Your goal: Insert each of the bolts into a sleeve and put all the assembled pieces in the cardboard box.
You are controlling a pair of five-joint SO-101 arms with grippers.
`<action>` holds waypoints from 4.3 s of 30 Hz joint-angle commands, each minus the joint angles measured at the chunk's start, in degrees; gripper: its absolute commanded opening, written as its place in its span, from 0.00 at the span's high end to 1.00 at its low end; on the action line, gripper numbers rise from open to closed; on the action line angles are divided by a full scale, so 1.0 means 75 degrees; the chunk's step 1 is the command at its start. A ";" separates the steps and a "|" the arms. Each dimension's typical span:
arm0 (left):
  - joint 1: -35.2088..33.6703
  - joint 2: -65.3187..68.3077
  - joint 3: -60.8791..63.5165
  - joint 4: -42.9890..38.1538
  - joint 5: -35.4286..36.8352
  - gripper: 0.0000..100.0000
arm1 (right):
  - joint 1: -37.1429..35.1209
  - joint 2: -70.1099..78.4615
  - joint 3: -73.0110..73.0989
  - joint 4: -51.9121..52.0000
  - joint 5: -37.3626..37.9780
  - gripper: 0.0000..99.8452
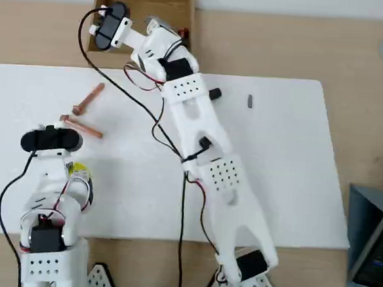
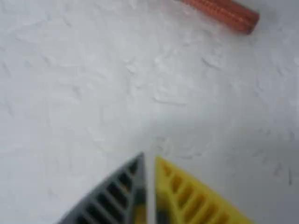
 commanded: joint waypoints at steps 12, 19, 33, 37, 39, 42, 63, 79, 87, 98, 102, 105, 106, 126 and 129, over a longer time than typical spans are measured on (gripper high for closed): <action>-0.0082 -0.0053 -0.0023 -0.0152 0.0012 0.98 | 0.0100 -0.0170 -0.3276 0.3481 0.0012 0.84; -0.0082 -0.0053 -0.0023 -0.0152 0.0012 0.98 | 0.0568 -0.0791 -0.3323 0.5228 -0.0211 0.84; -0.0082 -0.0053 -0.0023 -0.0141 0.0012 0.98 | 0.1178 -0.2034 -0.3276 0.8135 -0.1688 0.84; -0.0082 -0.0053 -0.0023 -0.0141 0.0012 0.98 | 0.1424 -0.2163 -0.3253 0.8135 -0.1688 0.84; -0.0082 -0.0053 -0.0023 -0.0141 0.0000 0.98 | 0.1506 -0.2198 -0.3253 0.8135 -0.1688 0.84; -0.0082 -0.0053 -0.0023 -0.0141 0.0000 0.98 | 0.1647 -0.2374 -0.2690 0.8147 -0.1676 0.84; -0.0082 -0.0053 -0.0023 -0.0141 0.0000 0.98 | 0.1999 -0.7461 0.6711 0.8088 -0.3903 0.84; -0.0094 -0.0053 -0.0023 -0.0141 0.0000 0.98 | 0.1155 -0.6840 0.7062 0.8053 -0.9483 0.84; -0.0094 -0.0053 -0.0023 -0.0141 0.0000 0.98 | 0.0768 -0.5691 0.6992 0.7889 -1.0081 0.83; -0.0094 -0.0053 -0.0023 -0.0141 0.0000 0.98 | 0.0815 -0.4999 0.6980 0.6974 -1.0081 0.83; -0.0094 -0.0053 -0.0023 -0.0141 0.0000 0.98 | 0.0826 -0.4812 0.6980 0.6658 -1.0057 0.83; -0.0094 -0.0053 -0.0023 -0.0141 0.0000 0.98 | 0.0838 -0.4624 0.6980 0.6564 -1.0081 0.83; -0.0094 -0.0053 -0.0023 -0.0141 0.0000 0.98 | 0.0838 -0.4566 0.6980 0.6517 -1.0092 0.83; -0.0094 -0.0053 -0.0023 -0.0141 0.0000 0.98 | 0.1518 -0.3733 0.6980 0.6201 -1.0045 0.91; -0.0094 -0.0053 -0.0023 -0.0129 0.0000 0.98 | 0.1506 -0.3722 0.6980 0.6212 -1.0045 0.95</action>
